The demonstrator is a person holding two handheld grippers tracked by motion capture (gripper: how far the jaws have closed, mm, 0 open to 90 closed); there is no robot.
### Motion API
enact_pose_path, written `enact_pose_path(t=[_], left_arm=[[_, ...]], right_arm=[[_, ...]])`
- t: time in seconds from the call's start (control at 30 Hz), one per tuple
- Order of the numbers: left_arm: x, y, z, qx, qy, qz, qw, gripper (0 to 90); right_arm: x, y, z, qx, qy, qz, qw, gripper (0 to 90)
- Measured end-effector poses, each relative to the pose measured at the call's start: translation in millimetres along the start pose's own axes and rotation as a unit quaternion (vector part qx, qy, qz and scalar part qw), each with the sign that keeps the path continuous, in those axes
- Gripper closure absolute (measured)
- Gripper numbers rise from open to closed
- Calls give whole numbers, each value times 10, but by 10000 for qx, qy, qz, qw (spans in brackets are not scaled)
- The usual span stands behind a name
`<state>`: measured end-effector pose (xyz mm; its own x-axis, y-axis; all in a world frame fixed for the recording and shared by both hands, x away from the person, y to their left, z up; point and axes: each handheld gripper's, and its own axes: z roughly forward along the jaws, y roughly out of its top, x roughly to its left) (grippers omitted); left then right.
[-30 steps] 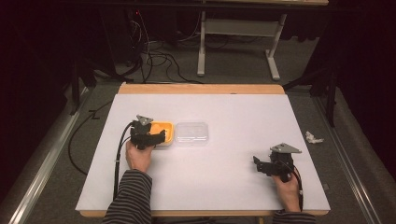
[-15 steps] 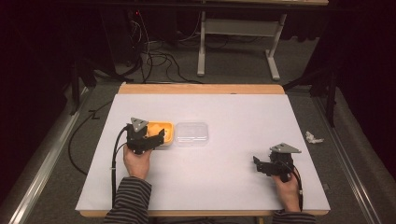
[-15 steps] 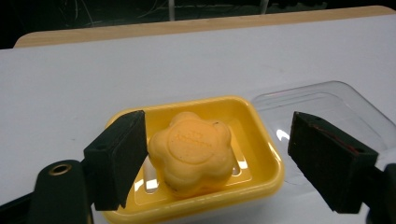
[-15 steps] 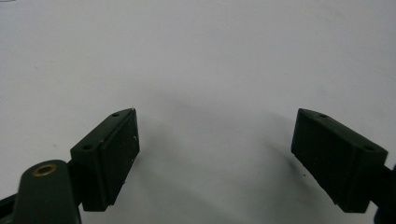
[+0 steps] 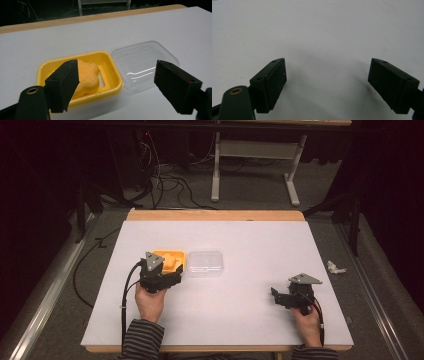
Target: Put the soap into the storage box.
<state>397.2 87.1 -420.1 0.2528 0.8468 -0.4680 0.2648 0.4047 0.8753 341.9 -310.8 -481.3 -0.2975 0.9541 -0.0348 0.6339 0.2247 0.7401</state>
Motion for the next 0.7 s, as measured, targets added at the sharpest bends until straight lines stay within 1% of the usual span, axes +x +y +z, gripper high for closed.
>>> enact_pose_path(t=[0.1,0.23,0.33,0.4,0.5,0.6,0.63,0.67,0.7], left_arm=[[-38,-9,-38,-17,-35,104,9999,204],[-74,-25,-82,22,-74,201,9998,202],[-97,-29,-116,26,-117,203,9997,202],[-121,-25,-140,-7,-166,157,9997,202],[-149,-31,-164,-18,-200,183,9996,202],[-165,-50,-175,53,-224,258,9994,201],[-181,-56,-177,34,-240,221,9995,201],[-190,-60,-184,46,-249,252,9994,201],[-203,-63,-188,44,-275,240,9993,200]], right_arm=[[-1,0,-1,-2,-2,-6,10000,155],[-2,0,-3,4,-14,0,10000,155],[2,0,-1,-5,-7,3,10000,155],[3,0,-1,-6,-5,2,10000,155],[4,0,-1,-5,-7,0,10000,155],[-1,-1,-1,-10,-8,-7,10000,155],[-1,-1,-2,-8,-11,-3,10000,155],[2,0,-2,-8,-11,5,10000,155],[3,0,-1,-5,-9,3,10000,155]])
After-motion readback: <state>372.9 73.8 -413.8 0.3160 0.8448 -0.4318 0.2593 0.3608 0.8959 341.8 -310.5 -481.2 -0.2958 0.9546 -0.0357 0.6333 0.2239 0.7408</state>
